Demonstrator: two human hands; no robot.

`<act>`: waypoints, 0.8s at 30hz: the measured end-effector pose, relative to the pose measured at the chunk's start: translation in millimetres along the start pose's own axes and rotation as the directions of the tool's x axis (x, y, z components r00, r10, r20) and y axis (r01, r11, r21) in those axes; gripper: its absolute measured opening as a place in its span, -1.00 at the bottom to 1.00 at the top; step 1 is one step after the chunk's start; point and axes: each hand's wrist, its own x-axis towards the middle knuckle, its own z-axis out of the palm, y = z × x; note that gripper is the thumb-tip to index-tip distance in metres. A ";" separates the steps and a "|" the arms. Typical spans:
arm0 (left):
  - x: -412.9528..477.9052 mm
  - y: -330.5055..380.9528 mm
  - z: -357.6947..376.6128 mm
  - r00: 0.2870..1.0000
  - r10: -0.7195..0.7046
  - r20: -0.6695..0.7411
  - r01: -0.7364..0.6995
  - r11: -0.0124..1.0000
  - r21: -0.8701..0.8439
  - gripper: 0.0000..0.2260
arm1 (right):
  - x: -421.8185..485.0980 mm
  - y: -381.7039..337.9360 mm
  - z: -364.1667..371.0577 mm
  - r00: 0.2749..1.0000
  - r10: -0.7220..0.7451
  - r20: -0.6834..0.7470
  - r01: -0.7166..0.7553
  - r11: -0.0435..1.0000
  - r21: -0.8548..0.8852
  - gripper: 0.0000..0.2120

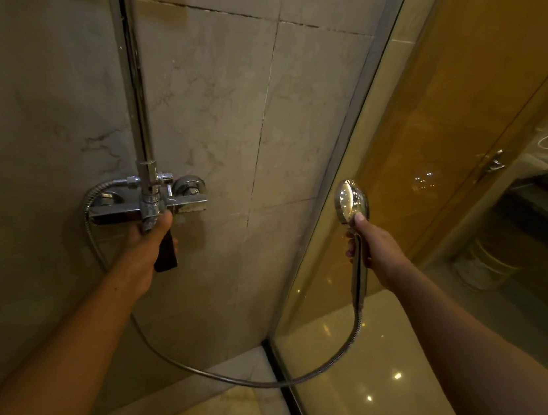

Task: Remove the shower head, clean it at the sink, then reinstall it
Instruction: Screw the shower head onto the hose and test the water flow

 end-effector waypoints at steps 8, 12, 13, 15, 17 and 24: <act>3.5 -6.0 -2.9 0.999 0.038 -0.015 -0.038 0.999 0.010 -0.45 | 2.7 -7.3 10.2 0.999 -0.031 0.020 0.031 1.000 -0.001 -0.42; 3.6 -6.5 -3.5 0.998 0.058 -0.005 -0.058 0.998 0.014 -0.44 | 4.8 -16.2 17.6 0.999 -0.028 0.039 0.027 0.999 0.025 -0.45; 3.9 -6.6 -3.5 0.998 0.055 -0.005 -0.055 0.998 0.017 -0.42 | 5.3 -18.6 19.9 0.999 -0.030 0.046 0.028 0.999 0.032 -0.46; 5.4 -7.2 -4.5 0.999 0.040 -0.002 -0.040 0.999 0.021 -0.40 | 6.6 -23.0 25.7 0.998 -0.032 0.059 0.030 0.999 0.044 -0.45; 7.2 -8.0 -5.4 1.000 0.027 0.005 -0.027 0.999 0.022 -0.41 | 8.0 -27.5 33.0 0.998 -0.026 0.064 0.023 0.998 0.051 -0.43; 8.2 -4.2 -6.9 0.999 -0.033 -0.007 0.033 0.999 0.031 -0.50 | 13.8 -56.8 71.1 0.998 -0.014 0.069 0.012 1.000 0.027 -0.42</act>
